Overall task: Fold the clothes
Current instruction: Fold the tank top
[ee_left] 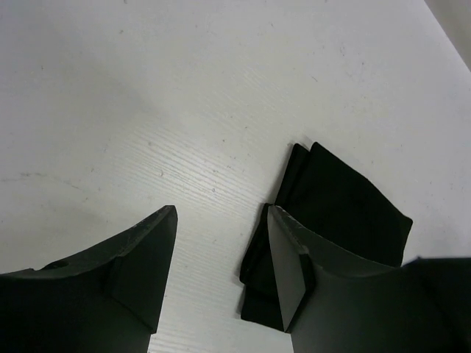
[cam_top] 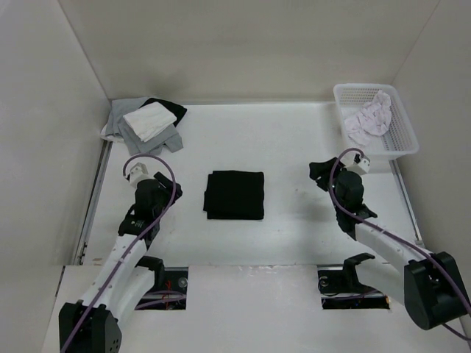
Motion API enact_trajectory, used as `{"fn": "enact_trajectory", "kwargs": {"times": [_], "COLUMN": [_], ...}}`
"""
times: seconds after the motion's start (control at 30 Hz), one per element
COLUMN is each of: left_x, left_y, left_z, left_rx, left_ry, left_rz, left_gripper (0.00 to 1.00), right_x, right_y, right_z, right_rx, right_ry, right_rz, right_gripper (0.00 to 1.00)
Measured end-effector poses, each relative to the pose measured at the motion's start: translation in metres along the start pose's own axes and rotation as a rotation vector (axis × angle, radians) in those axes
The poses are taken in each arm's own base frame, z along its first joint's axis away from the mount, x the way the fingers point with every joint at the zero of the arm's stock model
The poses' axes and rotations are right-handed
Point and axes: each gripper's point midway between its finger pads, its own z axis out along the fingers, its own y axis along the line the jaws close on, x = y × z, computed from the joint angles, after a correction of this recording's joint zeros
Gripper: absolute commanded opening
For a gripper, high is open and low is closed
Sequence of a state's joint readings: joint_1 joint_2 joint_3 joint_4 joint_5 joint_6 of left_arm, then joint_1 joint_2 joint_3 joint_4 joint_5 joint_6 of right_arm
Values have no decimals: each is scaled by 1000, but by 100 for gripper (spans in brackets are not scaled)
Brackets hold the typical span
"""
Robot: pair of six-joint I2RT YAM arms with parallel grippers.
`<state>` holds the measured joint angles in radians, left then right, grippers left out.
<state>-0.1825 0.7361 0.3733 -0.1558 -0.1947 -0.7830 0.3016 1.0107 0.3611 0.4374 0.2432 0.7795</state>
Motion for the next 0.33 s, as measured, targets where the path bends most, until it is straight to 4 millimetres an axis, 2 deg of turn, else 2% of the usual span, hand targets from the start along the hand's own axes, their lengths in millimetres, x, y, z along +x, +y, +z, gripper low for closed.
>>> {"fn": "enact_trajectory", "kwargs": {"times": [0.17,0.27,0.33], "left_x": [-4,1,6], "left_y": [-4,-1,1], "left_z": [3,6,7], "left_rx": [-4,-18,-28], "left_ry": [5,24,38], "left_rz": [5,13,21], "left_gripper": [49,49,52], "right_x": [5,5,7], "right_y": [-6,-6,-7], "right_z": [5,8,9], "right_rx": [22,19,24], "right_ry": [3,-2,5], "right_rz": [6,7,5], "right_gripper": [59,59,59]}}
